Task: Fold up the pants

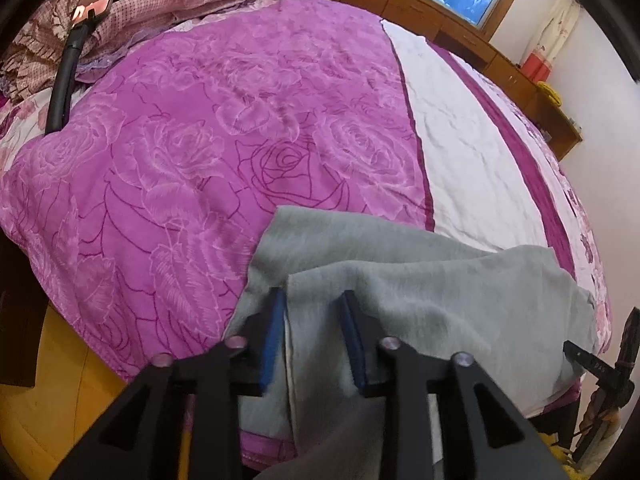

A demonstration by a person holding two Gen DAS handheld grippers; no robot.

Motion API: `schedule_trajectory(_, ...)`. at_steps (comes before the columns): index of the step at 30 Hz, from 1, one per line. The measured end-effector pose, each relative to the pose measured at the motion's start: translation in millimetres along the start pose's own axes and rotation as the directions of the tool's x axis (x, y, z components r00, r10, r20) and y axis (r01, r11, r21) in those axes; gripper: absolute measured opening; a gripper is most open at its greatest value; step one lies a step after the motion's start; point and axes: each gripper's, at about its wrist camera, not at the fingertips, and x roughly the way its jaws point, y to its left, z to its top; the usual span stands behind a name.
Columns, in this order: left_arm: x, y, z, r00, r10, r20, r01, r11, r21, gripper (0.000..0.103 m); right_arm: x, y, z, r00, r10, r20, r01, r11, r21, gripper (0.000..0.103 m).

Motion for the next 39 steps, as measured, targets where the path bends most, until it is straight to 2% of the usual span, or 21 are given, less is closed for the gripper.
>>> schedule_trajectory(1, -0.1, 0.1, -0.3, 1.0, -0.006, -0.001, 0.006, 1.0, -0.001, 0.005, -0.5, -0.5, -0.4, 1.0, 0.002, 0.001, -0.002, 1.0, 0.002, 0.022)
schedule_trajectory(4, -10.8, -1.3, 3.9, 1.0, -0.014, 0.023, 0.014, 1.0, -0.004, 0.005, -1.4, -1.4, -0.7, 1.0, 0.008, 0.001, -0.008, 1.0, 0.004, 0.022)
schedule_trajectory(7, -31.2, -9.1, 12.7, 0.994, 0.018, 0.104, -0.023, 0.999, 0.04, 0.005, -2.0, -2.6, -1.6, 1.0, 0.012, 0.001, -0.012, 1.0, 0.009, 0.022)
schedule_trajectory(10, -39.7, -14.2, 24.2, 0.989, 0.037, 0.143, -0.05, 0.995, 0.084, 0.005, -2.0, -2.3, -1.2, 1.0, 0.006, 0.002, -0.006, 1.0, 0.004, 0.022)
schedule_trajectory(15, -13.6, -11.2, 39.2, 0.994, 0.065, 0.088, -0.075, 0.991, 0.113, 0.005, -2.1, -1.4, -1.1, 1.0, 0.004, 0.002, -0.004, 1.0, 0.001, 0.022)
schedule_trajectory(19, 12.7, -6.6, 38.8, 0.994, 0.102, 0.037, -0.106, 0.986, 0.126, 0.005, -2.0, -1.1, -1.7, 1.0, 0.002, 0.003, -0.002, 1.0, 0.001, 0.022)
schedule_trajectory(23, 17.7, -2.1, 35.2, 0.995, 0.093, 0.033, -0.096, 0.99, 0.102, 0.005, -2.3, 3.5, 0.9, 1.0, -0.019, -0.012, 0.019, 0.999, -0.034, 0.022)
schedule_trajectory(25, 13.4, -1.6, 34.3, 0.995, 0.087, 0.043, -0.09, 0.991, 0.097, 0.005, -5.8, 11.9, 6.5, 0.999, -0.038, -0.024, 0.036, 0.996, -0.081, 0.022)
schedule_trajectory(30, 5.3, -4.1, 33.4, 0.995, 0.082, 0.064, -0.088, 0.992, 0.092, 0.005, -14.8, 47.4, 32.9, 1.0, 0.001, 0.011, 0.001, 0.975, -0.221, 0.024)
schedule_trajectory(32, 5.1, -4.6, 32.6, 0.994, 0.085, 0.068, -0.09, 0.992, 0.088, 0.005, -9.6, 63.9, 46.8, 0.999, 0.046, 0.007, -0.043, 0.965, -0.26, 0.032)
schedule_trajectory(34, 4.8, -4.7, 31.8, 0.994, 0.083, 0.071, -0.089, 0.993, 0.078, 0.005, 1.1, 83.5, 64.3, 0.995, 0.101, -0.001, -0.096, 0.947, -0.307, 0.034)
schedule_trajectory(39, 0.0, -3.3, 30.6, 0.994, 0.068, 0.081, -0.073, 0.996, 0.058, 0.005, 31.7, 116.3, 101.1, 0.993, 0.114, 0.021, -0.099, 0.926, -0.365, 0.034)
